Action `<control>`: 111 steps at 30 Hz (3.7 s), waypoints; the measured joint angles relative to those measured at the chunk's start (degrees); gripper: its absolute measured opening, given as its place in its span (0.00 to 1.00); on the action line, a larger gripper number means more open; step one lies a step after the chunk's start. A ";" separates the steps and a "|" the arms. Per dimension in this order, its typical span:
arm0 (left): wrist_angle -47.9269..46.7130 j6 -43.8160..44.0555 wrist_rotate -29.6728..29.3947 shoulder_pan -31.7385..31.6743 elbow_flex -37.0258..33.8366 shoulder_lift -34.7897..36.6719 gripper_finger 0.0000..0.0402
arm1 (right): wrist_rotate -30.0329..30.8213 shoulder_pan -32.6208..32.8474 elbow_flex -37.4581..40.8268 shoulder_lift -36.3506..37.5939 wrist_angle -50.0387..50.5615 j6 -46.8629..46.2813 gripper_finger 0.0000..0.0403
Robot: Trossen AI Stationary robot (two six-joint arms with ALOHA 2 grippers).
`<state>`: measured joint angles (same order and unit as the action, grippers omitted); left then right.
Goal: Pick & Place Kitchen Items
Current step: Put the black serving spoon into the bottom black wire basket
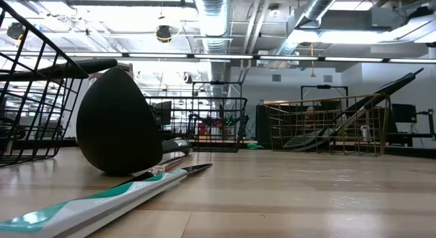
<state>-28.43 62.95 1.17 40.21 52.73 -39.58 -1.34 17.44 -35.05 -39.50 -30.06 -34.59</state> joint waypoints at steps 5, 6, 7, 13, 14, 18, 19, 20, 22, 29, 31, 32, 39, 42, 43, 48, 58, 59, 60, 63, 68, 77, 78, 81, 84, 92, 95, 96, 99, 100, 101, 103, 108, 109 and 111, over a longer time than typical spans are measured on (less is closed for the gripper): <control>-3.93 -0.01 0.24 -0.46 0.00 1.67 0.15 | -7.93 -6.94 0.00 4.43 5.10 0.37 0.61; -4.15 0.03 0.22 -0.70 0.00 1.83 0.15 | -8.01 -8.48 0.00 5.68 7.08 0.71 0.61; -4.34 0.11 0.22 -0.82 0.00 2.00 0.15 | -7.98 -9.96 0.00 6.97 8.92 1.27 0.61; -7.86 0.43 0.22 -0.87 0.00 2.85 0.15 | -7.98 -16.58 -0.02 14.16 18.09 2.18 0.61; -8.97 0.45 0.24 -0.87 0.00 2.87 0.15 | -7.94 -17.29 -0.02 14.88 19.43 2.16 0.61; -15.64 0.41 0.22 -0.87 0.00 2.85 0.15 | -7.83 -19.07 0.00 16.29 21.39 2.16 0.61; -17.75 0.41 0.23 -0.85 0.00 2.81 0.15 | -7.83 -19.28 0.00 16.45 21.32 2.14 0.61; -19.69 0.41 0.35 -0.85 0.00 2.72 0.15 | -7.85 -19.42 0.00 16.50 21.27 2.16 0.61; -23.69 0.38 0.81 -0.85 0.00 2.67 0.15 | -7.83 -19.51 0.00 16.48 21.70 2.16 0.61; -31.02 0.37 1.91 -0.85 0.00 2.70 0.15 | -7.83 -19.51 0.00 16.26 25.52 2.92 0.61; -31.01 0.35 3.12 -0.85 0.00 2.70 0.15 | -7.83 -19.51 0.00 16.26 25.46 3.04 0.61; -30.99 0.38 3.93 -0.85 0.00 2.70 0.15 | -7.83 -19.50 0.00 16.28 25.39 3.04 0.61; -30.99 -1.02 14.70 -0.85 0.00 2.42 0.15 | -7.83 -19.49 0.00 16.26 25.43 3.09 0.61; -31.01 -2.15 20.04 -0.85 0.00 2.02 0.15 | -7.75 -19.49 0.00 16.26 25.49 3.23 0.61; -31.09 -2.52 21.33 -0.85 0.00 1.74 0.15 | -7.74 -19.49 0.00 16.26 25.55 3.23 0.61; -35.07 -3.31 23.15 -0.85 0.02 -0.60 0.15 | -7.59 -19.49 0.00 16.26 26.79 3.66 0.61; -36.80 -4.03 27.77 -0.83 0.02 -8.73 0.15 | -7.56 -19.49 0.00 16.26 27.23 3.67 0.61; -36.80 -4.04 28.30 -0.83 0.02 -9.24 0.16 | -7.56 -19.46 0.00 16.26 27.23 3.67 0.61; -36.82 -4.03 28.69 -0.83 0.02 -9.65 0.16 | -7.56 -19.44 0.00 16.26 27.23 3.67 0.61; -36.84 -4.13 28.71 -0.83 0.02 -10.79 0.17 | -7.56 -19.47 0.00 16.26 27.21 3.66 0.61; -36.93 -4.21 27.14 -0.83 0.02 -11.19 0.20 | -7.56 -19.47 0.00 16.26 27.18 3.64 0.61; -36.91 -4.22 22.09 -0.83 0.02 -11.05 0.37 | -7.56 -19.47 0.00 16.26 27.11 3.50 0.61; -36.92 -4.21 21.56 -0.83 0.02 -11.05 0.39 | -7.56 -19.47 0.00 16.26 27.11 3.50 0.61; -36.91 -4.21 21.04 -0.85 0.02 -11.05 0.46 | -7.56 -19.47 0.00 16.26 27.12 3.50 0.61; -36.84 -3.94 20.70 -0.96 0.02 -11.05 0.52 | -7.56 -19.47 0.00 16.26 27.12 3.50 0.61; -30.30 -2.13 21.98 -4.23 0.02 -10.66 0.58 | -7.56 -19.49 0.00 16.26 27.12 2.41 0.61; -23.58 -1.41 22.40 -6.10 0.02 -9.78 0.57 | -7.56 -19.49 0.00 16.28 27.12 1.74 0.61; -21.44 -1.33 22.41 -6.85 0.02 -9.47 0.56 | -7.56 -19.49 0.00 16.30 27.12 1.68 0.61; -15.86 -0.97 22.40 -9.14 0.02 -8.52 0.54 | -7.58 -19.49 0.00 16.30 27.13 1.70 0.61; -14.22 -0.96 22.40 -9.92 0.02 -8.32 0.54 | -7.58 -19.49 0.00 16.30 27.12 1.70 0.61; -12.24 -0.97 22.40 -10.76 0.02 -8.24 0.53 | -7.58 -19.49 0.00 16.31 27.12 1.68 0.61; -7.71 -1.03 21.75 -12.48 0.02 -8.07 0.53 | -7.58 -19.49 0.02 16.30 27.14 1.68 0.61; 6.65 -4.39 17.84 -16.85 0.02 -8.06 0.51 | -7.58 -19.49 0.02 16.32 27.25 1.55 0.61; 9.64 -5.26 16.53 -17.83 0.02 -8.24 0.51 | -7.58 -19.49 0.02 16.32 27.28 1.55 0.61; 14.65 -7.36 13.43 -20.11 0.04 -8.49 0.50 | -7.58 -19.49 0.02 16.32 27.28 1.54 0.61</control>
<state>-13.78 55.58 14.61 20.10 52.77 -48.07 -8.93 -2.04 -35.03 -23.18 -2.79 -33.05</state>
